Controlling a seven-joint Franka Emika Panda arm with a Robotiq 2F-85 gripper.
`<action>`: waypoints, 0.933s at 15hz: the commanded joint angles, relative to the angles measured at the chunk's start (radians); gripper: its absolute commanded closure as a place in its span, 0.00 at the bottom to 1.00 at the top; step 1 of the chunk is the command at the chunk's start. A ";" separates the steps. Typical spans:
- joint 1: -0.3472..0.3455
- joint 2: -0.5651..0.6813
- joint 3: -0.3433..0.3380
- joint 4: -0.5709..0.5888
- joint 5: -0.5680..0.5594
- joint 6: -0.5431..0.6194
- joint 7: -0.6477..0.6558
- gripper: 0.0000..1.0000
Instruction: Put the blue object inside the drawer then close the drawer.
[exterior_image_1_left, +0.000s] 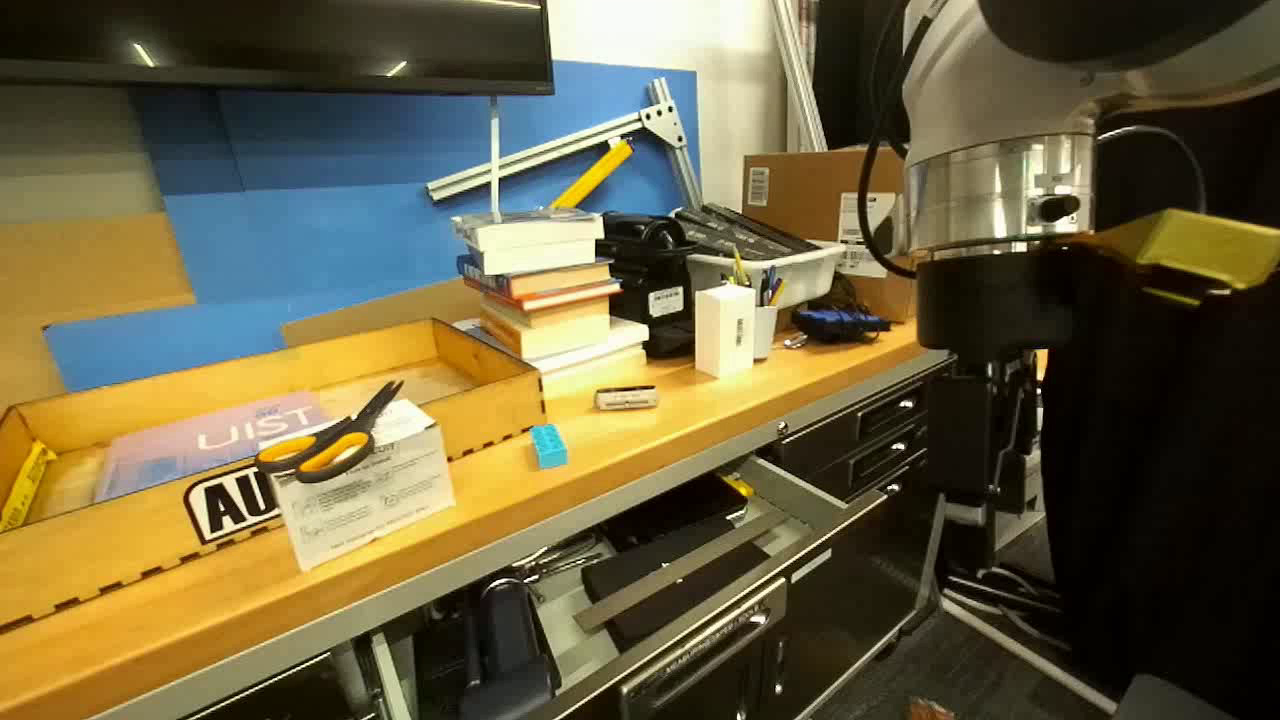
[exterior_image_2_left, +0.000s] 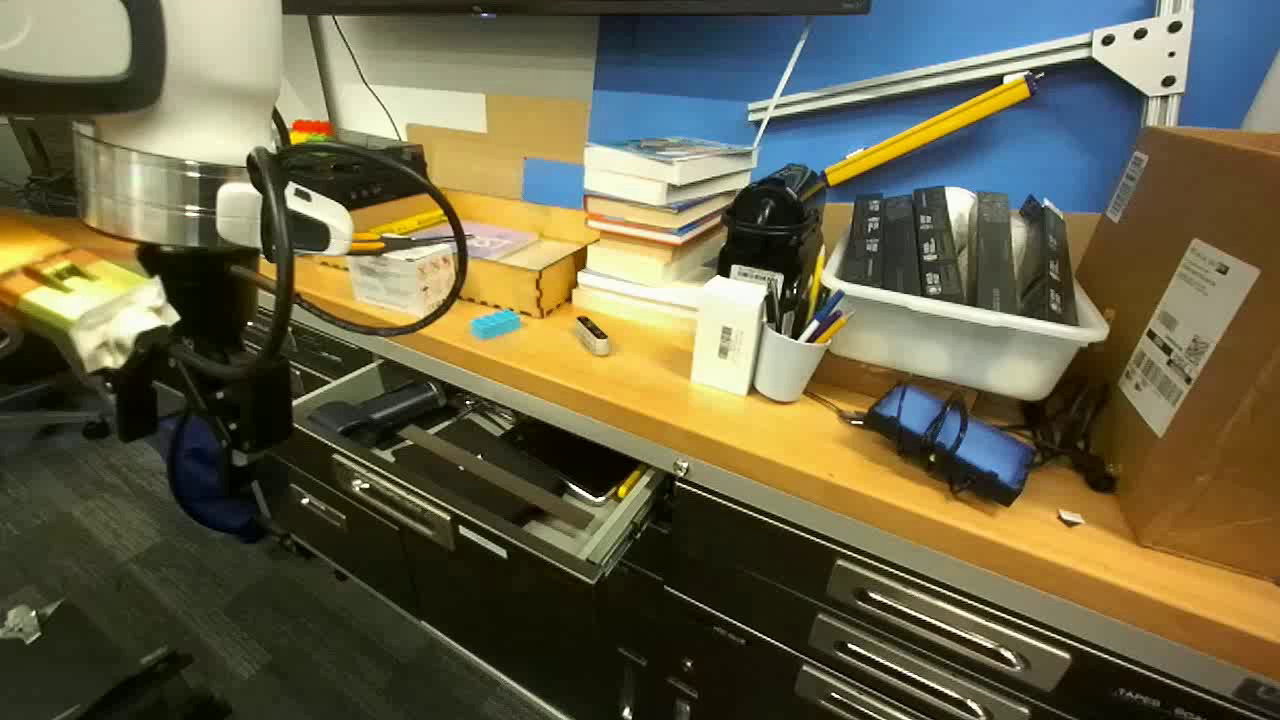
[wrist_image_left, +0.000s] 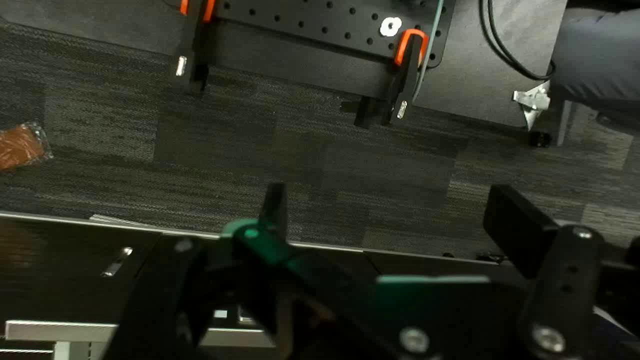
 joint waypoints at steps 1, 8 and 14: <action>-0.007 0.000 0.007 0.003 0.004 -0.004 -0.003 0.00; -0.007 0.066 0.040 0.057 0.001 0.085 0.050 0.00; 0.019 0.352 0.197 0.272 -0.063 0.431 0.185 0.00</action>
